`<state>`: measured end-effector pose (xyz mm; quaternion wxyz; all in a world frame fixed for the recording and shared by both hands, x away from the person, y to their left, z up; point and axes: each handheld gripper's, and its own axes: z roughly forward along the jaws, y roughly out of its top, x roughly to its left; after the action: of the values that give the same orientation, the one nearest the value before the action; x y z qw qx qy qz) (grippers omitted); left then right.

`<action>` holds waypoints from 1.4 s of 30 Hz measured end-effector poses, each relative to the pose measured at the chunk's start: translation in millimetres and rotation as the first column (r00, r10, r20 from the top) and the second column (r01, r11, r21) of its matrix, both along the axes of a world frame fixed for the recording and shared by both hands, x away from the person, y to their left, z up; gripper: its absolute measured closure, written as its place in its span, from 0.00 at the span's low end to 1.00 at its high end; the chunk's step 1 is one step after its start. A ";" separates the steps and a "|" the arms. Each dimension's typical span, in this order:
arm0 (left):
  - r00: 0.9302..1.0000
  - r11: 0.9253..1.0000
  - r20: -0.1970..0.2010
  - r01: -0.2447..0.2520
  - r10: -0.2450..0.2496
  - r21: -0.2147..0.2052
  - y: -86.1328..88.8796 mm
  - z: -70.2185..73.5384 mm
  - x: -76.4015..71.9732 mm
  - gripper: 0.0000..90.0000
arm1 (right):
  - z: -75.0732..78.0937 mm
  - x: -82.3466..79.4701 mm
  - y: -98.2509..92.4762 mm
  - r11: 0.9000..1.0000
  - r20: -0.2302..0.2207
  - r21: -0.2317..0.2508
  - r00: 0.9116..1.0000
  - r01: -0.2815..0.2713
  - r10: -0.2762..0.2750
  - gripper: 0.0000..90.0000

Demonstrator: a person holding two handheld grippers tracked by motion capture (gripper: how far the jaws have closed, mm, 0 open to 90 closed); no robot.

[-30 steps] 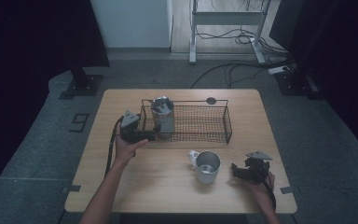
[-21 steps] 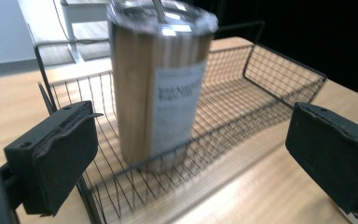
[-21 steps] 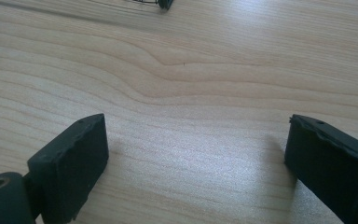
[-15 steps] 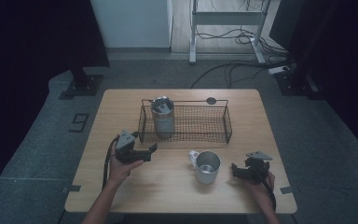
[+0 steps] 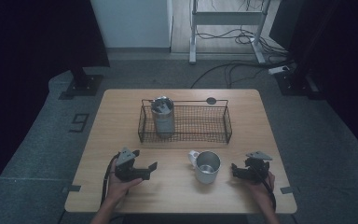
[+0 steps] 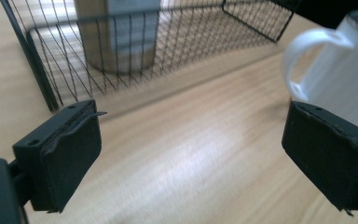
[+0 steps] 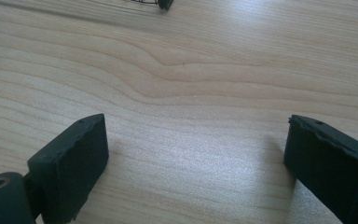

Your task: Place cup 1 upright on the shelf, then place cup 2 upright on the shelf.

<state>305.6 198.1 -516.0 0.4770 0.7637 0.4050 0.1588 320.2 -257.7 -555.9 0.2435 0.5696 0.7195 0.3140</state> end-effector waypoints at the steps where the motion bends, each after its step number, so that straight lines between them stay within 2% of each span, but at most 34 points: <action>1: 1.000 1.000 -0.008 0.002 -0.002 0.006 -0.4 -2.3 -1.0 0.06 | 0.0 0.0 0.0 1.000 0.000 0.000 1.000 0.000 0.000 0.07; 2: 1.000 1.000 -0.008 0.002 -0.002 0.006 -0.4 -2.3 -1.0 0.06 | 0.0 0.0 0.0 1.000 0.000 0.000 1.000 0.000 0.000 0.07; 4: 0.999 1.000 -0.037 0.007 -0.006 0.027 -1.6 -10.1 -2.1 0.06 | 0.0 0.0 0.0 1.000 0.000 0.000 1.000 0.000 0.000 0.07; 6: 0.999 0.999 -0.043 0.001 0.000 0.036 -0.9 -13.9 -2.6 0.07 | 0.0 0.0 0.0 1.000 0.000 0.000 1.000 0.000 0.000 0.07; 19: 0.999 0.999 -0.044 -0.019 0.021 0.046 2.3 -17.7 -1.7 0.09 | 0.4 -1.8 0.0 1.000 0.007 -0.001 1.000 -0.011 0.011 0.08; 25: 0.998 0.998 -0.056 -0.010 0.013 0.057 -2.1 -24.1 -1.8 0.10 | 8.3 -15.2 -3.7 0.999 0.061 0.032 0.998 -0.035 0.033 0.08; 31: 0.998 0.998 -0.059 0.001 0.003 0.067 -5.0 -26.9 -4.6 0.10 | 20.8 -25.9 -4.5 0.994 0.120 0.076 0.990 -0.078 0.069 0.10; 42: 0.998 0.998 -0.065 -0.009 0.013 0.064 -4.2 -27.0 -3.7 0.10 | 34.4 -34.2 9.1 0.980 0.155 0.125 0.979 -0.156 0.136 0.11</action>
<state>301.9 193.8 -543.0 0.4381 0.7810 0.4192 0.1493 286.0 -248.6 -521.5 0.2322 0.5061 0.7166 0.4200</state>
